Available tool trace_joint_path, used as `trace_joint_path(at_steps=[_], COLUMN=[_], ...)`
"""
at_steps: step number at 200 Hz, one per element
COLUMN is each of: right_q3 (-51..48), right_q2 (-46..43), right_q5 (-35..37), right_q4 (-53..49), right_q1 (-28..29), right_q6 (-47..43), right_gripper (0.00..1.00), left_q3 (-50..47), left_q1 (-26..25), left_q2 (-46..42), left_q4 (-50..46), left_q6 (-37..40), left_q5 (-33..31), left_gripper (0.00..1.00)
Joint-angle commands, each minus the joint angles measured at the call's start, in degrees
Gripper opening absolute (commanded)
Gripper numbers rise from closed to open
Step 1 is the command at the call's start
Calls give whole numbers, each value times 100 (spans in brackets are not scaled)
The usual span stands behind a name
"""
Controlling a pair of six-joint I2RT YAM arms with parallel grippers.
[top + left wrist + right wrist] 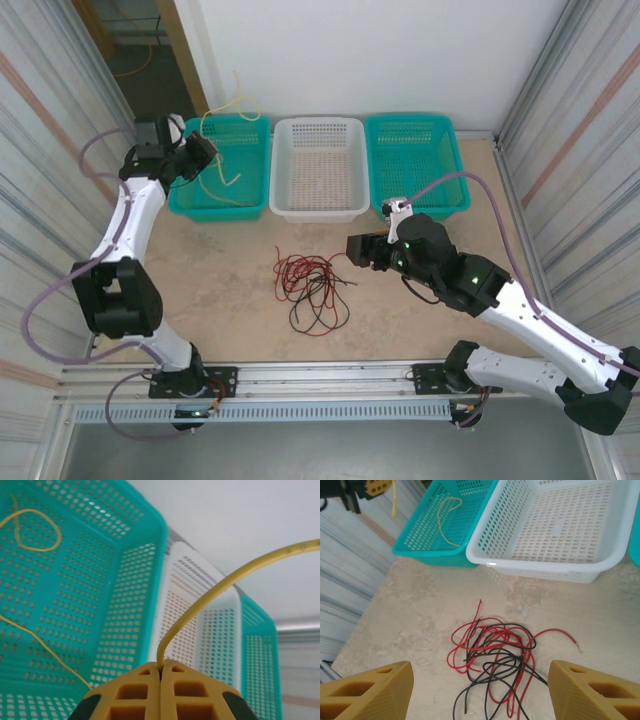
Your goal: Untangle the cables
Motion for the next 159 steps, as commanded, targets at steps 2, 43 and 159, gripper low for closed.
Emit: trace_joint_path(at_steps=[2, 43, 159], right_q3=[16, 149, 221], right_q2=[103, 293, 571], right_q5=[161, 142, 189], right_q4=[12, -24, -238], right_q1=[-50, -59, -66], right_q6=[130, 86, 517], right_gripper=[70, 69, 69], left_q3=[362, 499, -1310], left_q1=[153, 179, -767], left_q2=[394, 857, -2293], left_q4=[64, 73, -384], left_q6=[-266, -277, 435], left_q5=[-126, -151, -420], left_gripper=[6, 55, 69])
